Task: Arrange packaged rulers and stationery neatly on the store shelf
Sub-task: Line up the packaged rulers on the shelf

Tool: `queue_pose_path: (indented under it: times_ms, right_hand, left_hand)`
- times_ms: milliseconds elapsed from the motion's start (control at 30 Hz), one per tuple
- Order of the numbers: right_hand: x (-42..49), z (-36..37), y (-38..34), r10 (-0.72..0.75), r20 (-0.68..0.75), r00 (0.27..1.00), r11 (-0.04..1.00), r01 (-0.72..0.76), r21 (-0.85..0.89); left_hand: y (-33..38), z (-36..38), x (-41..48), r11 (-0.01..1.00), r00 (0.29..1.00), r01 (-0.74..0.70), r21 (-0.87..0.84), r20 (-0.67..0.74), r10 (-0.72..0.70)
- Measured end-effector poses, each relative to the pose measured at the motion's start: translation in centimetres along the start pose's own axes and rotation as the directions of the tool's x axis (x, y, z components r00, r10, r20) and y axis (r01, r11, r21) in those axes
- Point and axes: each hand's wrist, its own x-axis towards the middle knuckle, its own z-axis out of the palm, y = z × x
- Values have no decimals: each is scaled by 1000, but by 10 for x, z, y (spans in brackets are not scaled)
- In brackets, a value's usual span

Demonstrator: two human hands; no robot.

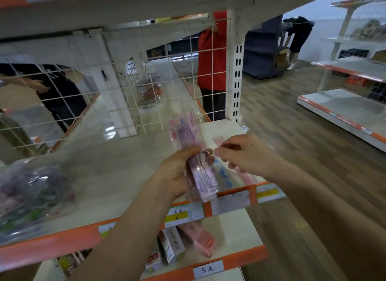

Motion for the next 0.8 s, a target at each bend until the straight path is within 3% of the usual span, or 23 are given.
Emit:
queue_pose_path:
  times_ms: [133,367,567,800]
  right_hand:
    - [-3,17,-10,-14,20,1000,1000,14,8]
    - [-4,14,-8,97,98,990,945,-122,304]
    - [0,14,-11,110,114,987,922,-144,359]
    - [16,18,-16,111,0,994,940,-105,325]
  left_hand:
    - [-1,0,0,999,1000,-11,54,0,11]
    - [2,-7,-6,999,999,-37,39,-8,37]
    - [7,-13,-10,1000,996,-32,-1,-85,31]
    - [33,-49,-17,994,968,-88,-71,-240,69]
